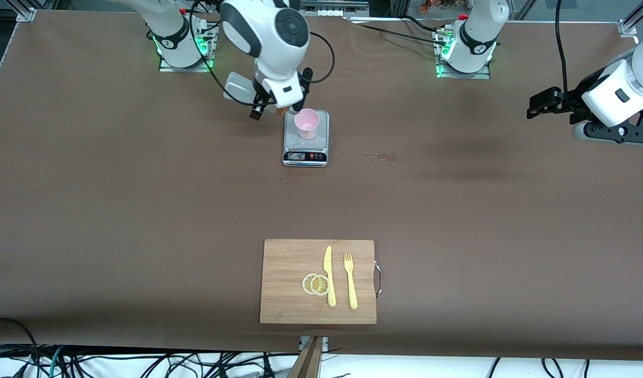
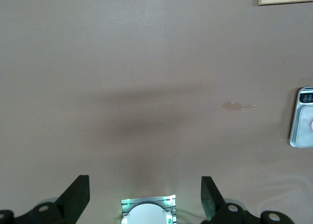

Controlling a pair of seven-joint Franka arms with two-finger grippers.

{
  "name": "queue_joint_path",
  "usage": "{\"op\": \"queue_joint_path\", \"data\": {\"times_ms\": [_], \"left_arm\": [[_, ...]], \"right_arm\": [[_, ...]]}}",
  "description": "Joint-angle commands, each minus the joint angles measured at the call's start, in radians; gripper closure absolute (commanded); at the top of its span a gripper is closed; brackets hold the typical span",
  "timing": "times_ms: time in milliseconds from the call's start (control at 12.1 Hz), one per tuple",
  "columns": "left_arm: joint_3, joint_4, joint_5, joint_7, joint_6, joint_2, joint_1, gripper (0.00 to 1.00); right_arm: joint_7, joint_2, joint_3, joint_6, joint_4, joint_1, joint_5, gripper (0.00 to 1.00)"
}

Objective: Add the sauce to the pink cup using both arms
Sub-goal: 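Carry the bottle back and lower it onto the table with the right gripper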

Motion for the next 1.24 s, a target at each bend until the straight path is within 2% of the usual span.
{"op": "queue_joint_path", "data": {"times_ms": [0, 248, 496, 661, 744, 1157], "left_arm": [[-0.001, 0.022, 0.000, 0.021, -0.012, 0.007, 0.005, 0.00], [-0.001, 0.022, 0.000, 0.021, -0.012, 0.007, 0.005, 0.00], [-0.003, 0.022, 0.000, 0.021, -0.012, 0.007, 0.005, 0.00], [-0.001, 0.022, 0.000, 0.021, -0.011, 0.007, 0.005, 0.00], [-0.001, 0.022, 0.000, 0.021, -0.011, 0.007, 0.005, 0.00], [-0.001, 0.022, 0.000, 0.021, -0.011, 0.007, 0.005, 0.00]], "right_arm": [[-0.227, -0.091, 0.010, -0.014, -0.014, -0.161, 0.107, 0.75], [-0.469, -0.105, 0.010, 0.001, -0.009, -0.318, 0.241, 0.74], [-0.670, -0.057, 0.006, 0.055, 0.000, -0.436, 0.386, 0.72], [-0.822, 0.021, -0.022, 0.092, 0.046, -0.481, 0.502, 0.72], [-0.887, 0.071, -0.062, 0.090, 0.087, -0.483, 0.560, 0.72], [-1.302, 0.355, -0.187, 0.011, 0.311, -0.536, 0.828, 0.68]]}}
